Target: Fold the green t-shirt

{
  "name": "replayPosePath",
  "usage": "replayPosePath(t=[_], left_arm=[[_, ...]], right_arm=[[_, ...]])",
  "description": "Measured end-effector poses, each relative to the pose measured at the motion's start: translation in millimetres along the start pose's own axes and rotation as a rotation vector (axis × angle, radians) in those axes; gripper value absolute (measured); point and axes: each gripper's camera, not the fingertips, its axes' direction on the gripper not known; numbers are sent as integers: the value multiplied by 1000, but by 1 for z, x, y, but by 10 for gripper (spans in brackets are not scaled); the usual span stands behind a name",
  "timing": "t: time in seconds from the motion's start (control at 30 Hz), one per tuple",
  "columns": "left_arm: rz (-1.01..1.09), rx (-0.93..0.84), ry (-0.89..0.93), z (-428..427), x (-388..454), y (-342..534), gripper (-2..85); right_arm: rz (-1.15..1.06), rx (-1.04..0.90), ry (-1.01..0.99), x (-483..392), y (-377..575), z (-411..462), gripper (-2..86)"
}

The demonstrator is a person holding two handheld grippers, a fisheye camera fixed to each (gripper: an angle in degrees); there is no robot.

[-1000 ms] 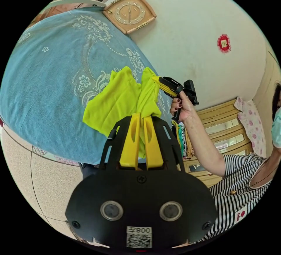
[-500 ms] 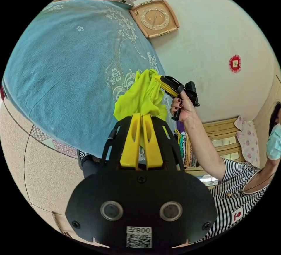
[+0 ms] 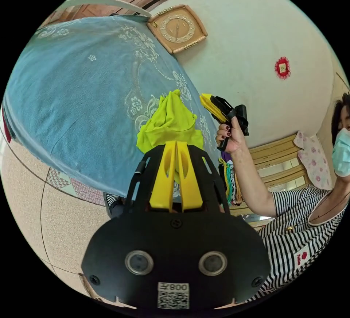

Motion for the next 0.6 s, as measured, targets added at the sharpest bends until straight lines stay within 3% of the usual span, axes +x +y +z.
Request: replayPosePath(t=[0.13,0.23,0.33,0.47,0.6], left_arm=[[76,-49,-148,21,12,-22,3],[14,-154,-279,42,-4,-28,3],[15,-122,-228,36,-2,-28,4],[54,-109,-222,26,9,-20,5],[110,-160,-157,34,23,-7,8]], right_arm=[[-97,-206,50,-32,46,42,8],[-66,-385,162,-30,75,87,8],[-80,-321,171,-44,94,74,15],[-89,-185,316,-72,145,26,52],[-60,-177,473,-91,207,20,67]])
